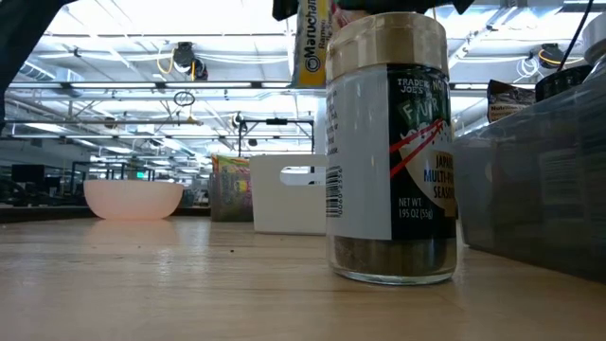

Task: Pick & Place Food Item
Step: Put the blue noodle pack into the top black bin

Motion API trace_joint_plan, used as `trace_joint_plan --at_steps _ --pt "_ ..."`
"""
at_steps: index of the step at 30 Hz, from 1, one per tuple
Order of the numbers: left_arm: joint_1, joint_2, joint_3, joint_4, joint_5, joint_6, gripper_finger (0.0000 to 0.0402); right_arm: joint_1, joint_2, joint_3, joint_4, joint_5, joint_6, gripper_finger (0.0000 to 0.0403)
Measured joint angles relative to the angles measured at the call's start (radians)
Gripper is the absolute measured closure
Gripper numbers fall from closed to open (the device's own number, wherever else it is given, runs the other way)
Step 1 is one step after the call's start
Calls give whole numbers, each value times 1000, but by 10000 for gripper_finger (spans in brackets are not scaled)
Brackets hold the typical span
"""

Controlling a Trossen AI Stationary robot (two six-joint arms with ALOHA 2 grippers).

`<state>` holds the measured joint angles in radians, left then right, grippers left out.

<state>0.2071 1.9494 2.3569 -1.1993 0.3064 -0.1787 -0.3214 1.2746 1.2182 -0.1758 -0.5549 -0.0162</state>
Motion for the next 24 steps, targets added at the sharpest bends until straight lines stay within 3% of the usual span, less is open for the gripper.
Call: trace_joint_plan --at_steps 14,24 --pt "13 7 -1 -55 7 7 200 0 6 0 89 -1 11 403" --pt "18 7 -1 -53 9 20 302 0 6 0 89 0 11 403"
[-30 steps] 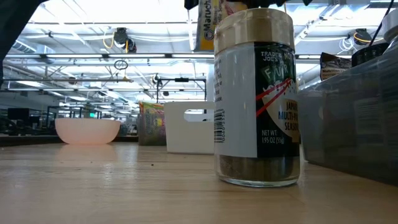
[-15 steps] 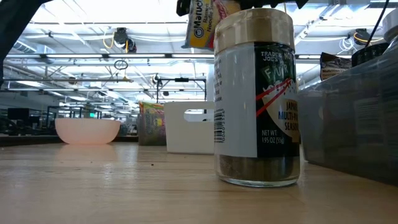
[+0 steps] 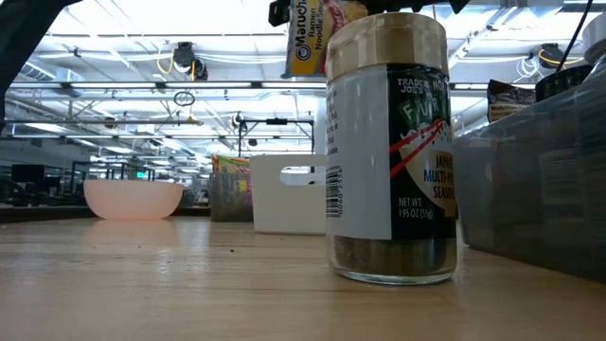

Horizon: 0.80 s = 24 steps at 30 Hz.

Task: Pick & Place Food Item
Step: Put the blue noodle pack into the top black bin

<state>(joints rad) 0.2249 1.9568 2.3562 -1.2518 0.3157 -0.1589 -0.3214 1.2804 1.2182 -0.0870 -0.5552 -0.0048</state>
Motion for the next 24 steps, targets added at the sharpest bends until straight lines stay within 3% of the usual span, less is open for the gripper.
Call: trace_joint_plan --at_steps 9,17,24 --pt "0 0 0 1 4 37 392 0 0 0 1 1 -2 403" --pt "0 0 0 0 24 56 397 0 0 0 1 0 -7 399" --pt "9 0 0 -27 25 56 399 -13 -14 -1 6 1 -7 353"
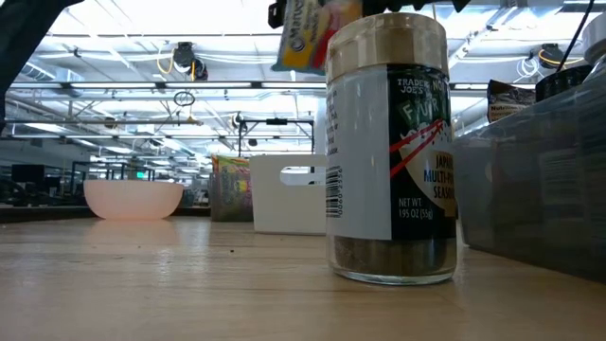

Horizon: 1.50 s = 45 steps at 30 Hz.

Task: Pick & Place Food Item
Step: Put the blue noodle pack into the top black bin

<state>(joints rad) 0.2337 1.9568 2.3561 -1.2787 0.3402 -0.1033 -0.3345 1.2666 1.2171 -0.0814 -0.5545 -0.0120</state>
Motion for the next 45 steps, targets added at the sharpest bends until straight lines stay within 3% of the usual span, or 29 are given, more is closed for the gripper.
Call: trace_joint_plan --at_steps 10,17,21,25,38,45 --pt "51 -27 -2 -118 -40 68 400 -100 -89 0 14 5 55 239" --pt "181 -97 -1 -153 -106 124 400 -165 -135 0 -24 4 79 197" --pt "273 -122 -5 -159 -102 167 401 -171 -144 0 -39 4 79 191" --pt "349 -121 -58 -166 -25 222 401 -171 -144 0 -60 6 79 193" --pt "468 -139 -415 20 122 334 401 -170 -148 0 -89 142 90 197" --pt "519 -226 -623 162 159 345 401 -170 -147 0 -88 214 87 198"
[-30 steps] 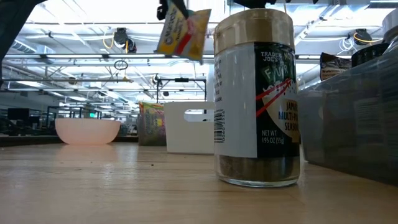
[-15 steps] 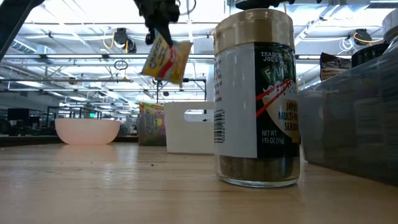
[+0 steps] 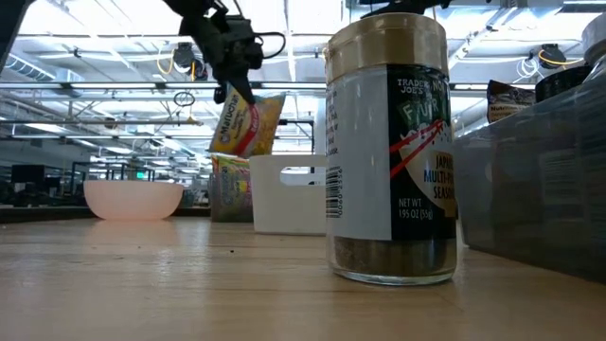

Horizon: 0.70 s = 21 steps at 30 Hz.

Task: Pick & Place Food Item
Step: Put the blue noodle pack into the top black bin

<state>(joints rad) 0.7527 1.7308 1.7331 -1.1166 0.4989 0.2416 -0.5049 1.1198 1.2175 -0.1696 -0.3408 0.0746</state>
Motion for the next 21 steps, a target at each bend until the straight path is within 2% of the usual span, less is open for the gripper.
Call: trace_joint_plan --at_steps 8,21 --pt "36 -85 -185 227 51 -67 401 0 1 0 3 28 8 202" --pt "38 -85 -359 351 88 -100 401 0 1 0 23 29 44 204"
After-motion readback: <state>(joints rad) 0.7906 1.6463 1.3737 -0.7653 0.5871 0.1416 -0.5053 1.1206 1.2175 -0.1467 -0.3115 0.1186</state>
